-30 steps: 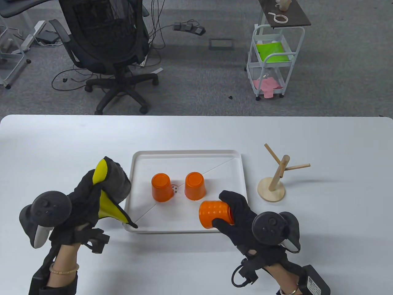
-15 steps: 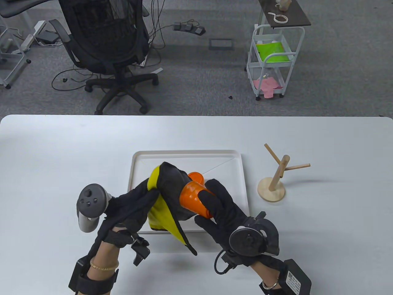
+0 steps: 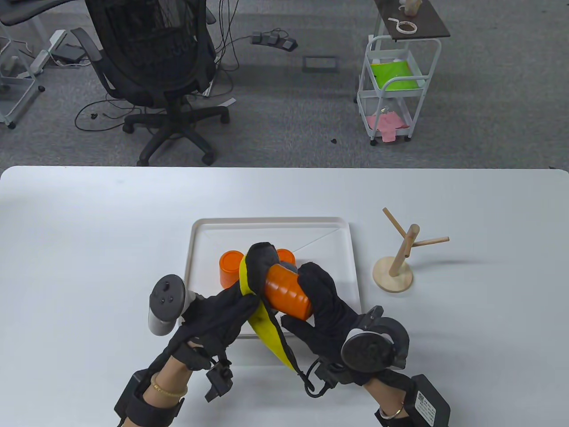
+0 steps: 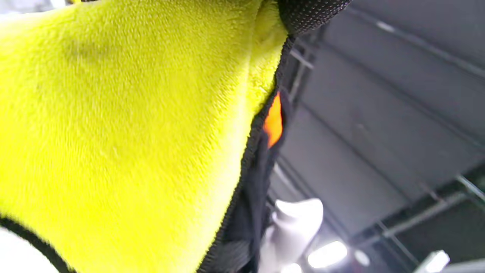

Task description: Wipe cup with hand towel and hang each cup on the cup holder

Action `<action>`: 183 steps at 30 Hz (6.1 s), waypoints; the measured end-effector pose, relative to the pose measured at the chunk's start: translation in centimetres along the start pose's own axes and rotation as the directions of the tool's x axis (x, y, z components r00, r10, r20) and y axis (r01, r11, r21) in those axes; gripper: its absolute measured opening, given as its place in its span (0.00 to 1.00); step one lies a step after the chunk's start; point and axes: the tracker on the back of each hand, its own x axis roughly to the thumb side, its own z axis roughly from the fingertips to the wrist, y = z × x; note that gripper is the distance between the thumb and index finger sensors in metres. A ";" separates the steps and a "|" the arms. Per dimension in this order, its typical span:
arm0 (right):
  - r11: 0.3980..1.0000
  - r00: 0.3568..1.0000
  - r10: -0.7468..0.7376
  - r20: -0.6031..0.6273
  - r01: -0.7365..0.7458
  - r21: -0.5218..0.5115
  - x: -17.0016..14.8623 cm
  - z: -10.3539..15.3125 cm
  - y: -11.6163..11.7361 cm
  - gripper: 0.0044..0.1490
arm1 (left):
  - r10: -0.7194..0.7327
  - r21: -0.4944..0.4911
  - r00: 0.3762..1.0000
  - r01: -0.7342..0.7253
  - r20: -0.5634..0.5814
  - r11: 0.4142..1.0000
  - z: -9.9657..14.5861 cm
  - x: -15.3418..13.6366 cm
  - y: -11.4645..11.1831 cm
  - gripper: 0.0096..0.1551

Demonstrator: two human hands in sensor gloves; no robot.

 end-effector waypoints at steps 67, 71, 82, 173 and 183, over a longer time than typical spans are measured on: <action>0.875 0.881 -0.350 -0.317 0.429 0.225 -3.1 -0.7 1.0 0.58 | -0.565 -0.004 0.805 0.575 0.179 0.818 0.1 -0.6 -4.5 0.36; 0.912 0.933 -0.287 -0.218 0.336 0.236 -2.1 -0.7 0.6 0.56 | -0.302 -0.019 0.941 0.308 0.153 0.951 -0.1 -1.3 -4.0 0.36; 0.968 0.971 0.156 0.181 -0.187 0.170 0.5 -0.2 0.1 0.47 | 0.448 -0.085 0.894 -0.445 0.024 0.892 -0.4 -3.7 -2.3 0.36; 0.917 0.903 0.340 0.262 -0.380 0.119 1.4 0.1 -0.2 0.48 | 0.410 0.142 0.909 -0.398 -0.071 0.906 0.7 -5.1 -2.2 0.47; 0.819 0.769 0.522 0.368 -0.573 0.036 2.6 0.8 2.3 0.50 | 0.494 0.115 0.865 -0.484 -0.084 0.867 0.8 -7.0 -2.6 0.48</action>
